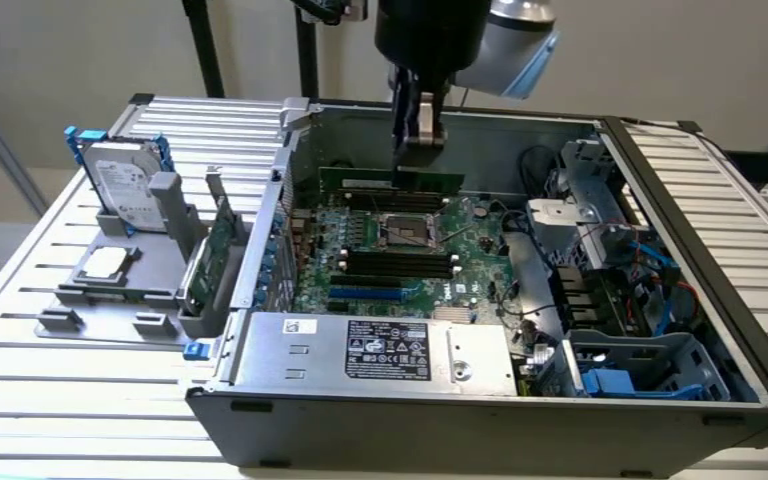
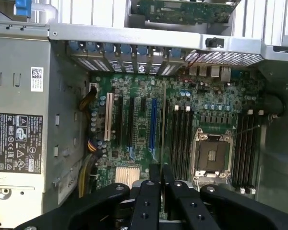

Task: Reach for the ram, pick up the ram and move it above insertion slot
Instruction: 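Pick up the ram and move it above insertion slot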

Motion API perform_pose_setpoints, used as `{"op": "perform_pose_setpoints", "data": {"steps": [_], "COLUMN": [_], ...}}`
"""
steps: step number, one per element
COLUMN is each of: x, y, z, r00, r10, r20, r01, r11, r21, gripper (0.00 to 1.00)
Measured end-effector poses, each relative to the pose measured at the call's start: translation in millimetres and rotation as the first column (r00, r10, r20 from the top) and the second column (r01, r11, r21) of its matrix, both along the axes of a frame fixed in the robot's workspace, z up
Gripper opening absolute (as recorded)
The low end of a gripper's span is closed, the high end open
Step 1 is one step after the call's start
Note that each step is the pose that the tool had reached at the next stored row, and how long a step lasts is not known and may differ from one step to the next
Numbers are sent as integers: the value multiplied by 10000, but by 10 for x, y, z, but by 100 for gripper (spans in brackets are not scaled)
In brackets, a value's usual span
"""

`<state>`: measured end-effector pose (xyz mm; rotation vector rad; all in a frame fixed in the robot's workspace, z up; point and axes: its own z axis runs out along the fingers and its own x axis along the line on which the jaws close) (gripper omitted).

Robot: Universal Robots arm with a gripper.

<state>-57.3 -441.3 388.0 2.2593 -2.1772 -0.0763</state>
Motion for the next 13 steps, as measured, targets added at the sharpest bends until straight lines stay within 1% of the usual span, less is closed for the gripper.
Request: {"op": "perform_pose_setpoints", "data": {"steps": [2,7,10,13], "x": [40,129,164,187], "y": [65,208,277,326], "z": [0,-1,-4,-7], "r00": [10000,10000,10000,10000], "r10": [0,0,-5,-36], "r20": [0,0,1,0], "r01": [0,0,5,36], "r11": [10000,10000,10000,10000], "r21": [-6,-30,-60,-79], "gripper": [14,14,14,14]}}
